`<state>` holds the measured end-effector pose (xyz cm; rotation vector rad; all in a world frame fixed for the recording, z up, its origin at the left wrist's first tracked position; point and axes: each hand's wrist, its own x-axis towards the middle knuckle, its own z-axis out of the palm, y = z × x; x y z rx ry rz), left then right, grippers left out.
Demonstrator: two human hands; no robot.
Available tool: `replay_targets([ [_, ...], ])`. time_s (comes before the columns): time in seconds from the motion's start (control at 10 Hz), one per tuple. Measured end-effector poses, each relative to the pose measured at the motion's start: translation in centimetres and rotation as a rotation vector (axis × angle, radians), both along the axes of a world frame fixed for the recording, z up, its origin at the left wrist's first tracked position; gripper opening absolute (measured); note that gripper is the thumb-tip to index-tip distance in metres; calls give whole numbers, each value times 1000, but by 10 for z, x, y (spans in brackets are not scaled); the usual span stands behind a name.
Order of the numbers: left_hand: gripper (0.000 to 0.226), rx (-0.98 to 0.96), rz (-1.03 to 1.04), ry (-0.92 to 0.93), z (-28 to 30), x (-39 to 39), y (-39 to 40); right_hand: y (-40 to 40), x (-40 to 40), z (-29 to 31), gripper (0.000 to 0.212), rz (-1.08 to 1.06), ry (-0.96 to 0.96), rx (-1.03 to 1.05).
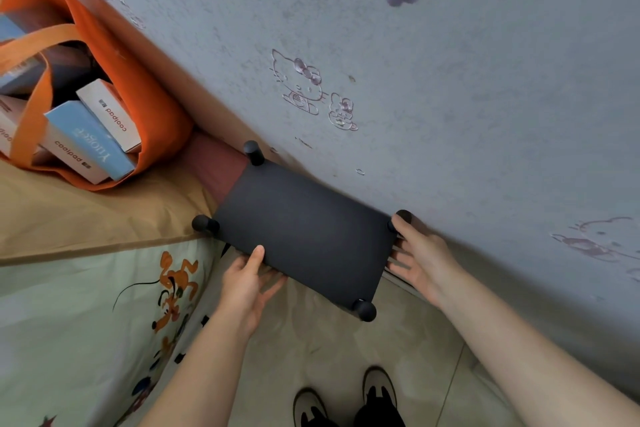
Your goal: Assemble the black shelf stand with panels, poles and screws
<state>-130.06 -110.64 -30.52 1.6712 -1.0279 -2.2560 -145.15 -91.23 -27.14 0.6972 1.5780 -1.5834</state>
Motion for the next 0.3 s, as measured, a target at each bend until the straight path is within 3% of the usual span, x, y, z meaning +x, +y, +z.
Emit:
replay_targets([
  [0.2,27,-30,-44,-56,11,0,2,5,17,19,10,-32,48,43],
  [0.3,57,-81,-105,-137,20,2,5,11,28,31,5,-22,73,73],
])
